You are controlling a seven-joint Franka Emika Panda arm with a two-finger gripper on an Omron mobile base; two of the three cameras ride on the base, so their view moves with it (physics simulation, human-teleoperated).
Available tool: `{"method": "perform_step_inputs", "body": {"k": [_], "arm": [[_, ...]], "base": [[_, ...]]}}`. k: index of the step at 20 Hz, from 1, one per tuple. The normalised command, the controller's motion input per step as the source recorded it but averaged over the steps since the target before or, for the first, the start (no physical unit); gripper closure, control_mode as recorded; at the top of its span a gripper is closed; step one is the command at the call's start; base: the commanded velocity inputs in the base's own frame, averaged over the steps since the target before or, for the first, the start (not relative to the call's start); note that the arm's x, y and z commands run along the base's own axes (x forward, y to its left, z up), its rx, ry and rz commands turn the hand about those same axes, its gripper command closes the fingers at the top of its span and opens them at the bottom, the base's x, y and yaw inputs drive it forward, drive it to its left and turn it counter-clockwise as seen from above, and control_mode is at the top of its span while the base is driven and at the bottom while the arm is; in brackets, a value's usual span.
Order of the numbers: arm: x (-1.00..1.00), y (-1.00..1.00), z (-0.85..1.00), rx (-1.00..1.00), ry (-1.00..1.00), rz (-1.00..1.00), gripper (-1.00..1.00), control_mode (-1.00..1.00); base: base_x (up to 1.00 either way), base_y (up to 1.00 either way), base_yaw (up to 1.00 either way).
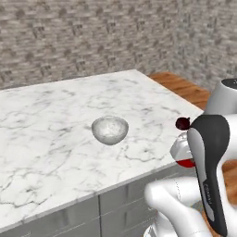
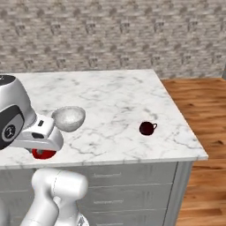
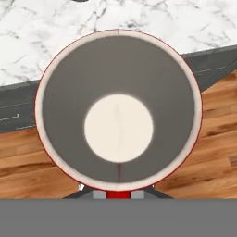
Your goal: Clear the mugs and bowl far away from the sink.
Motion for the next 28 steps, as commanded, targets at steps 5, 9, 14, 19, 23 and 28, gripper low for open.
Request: {"method": "perform_step_inputs", "body": {"k": [5, 9, 14, 19, 23, 28], "arm": [[0.0, 0.0, 0.0, 0.0, 0.0, 0.0, 1.0, 1.0], [0.0, 0.0, 0.0, 0.0, 0.0, 0.0, 1.0, 1.0], [0.0, 0.0, 0.0, 0.0, 0.0, 0.0, 1.0, 1.0], [0.0, 0.0, 0.0, 0.0, 0.0, 0.0, 1.0, 1.0], [0.0, 0.0, 0.0, 0.0, 0.0, 0.0, 1.0, 1.0], [0.43, -0.3, -0.02, 0.05, 0.06, 0.05, 1.0, -1.0]], "base": [[0.54, -0.48, -0.24], [0.45, -0.46, -0.28], [0.69, -0.05, -0.1], [0.87, -0.31, 0.04], [0.96, -0.51, 0.2], [0.32, -0.19, 0.07]]}}
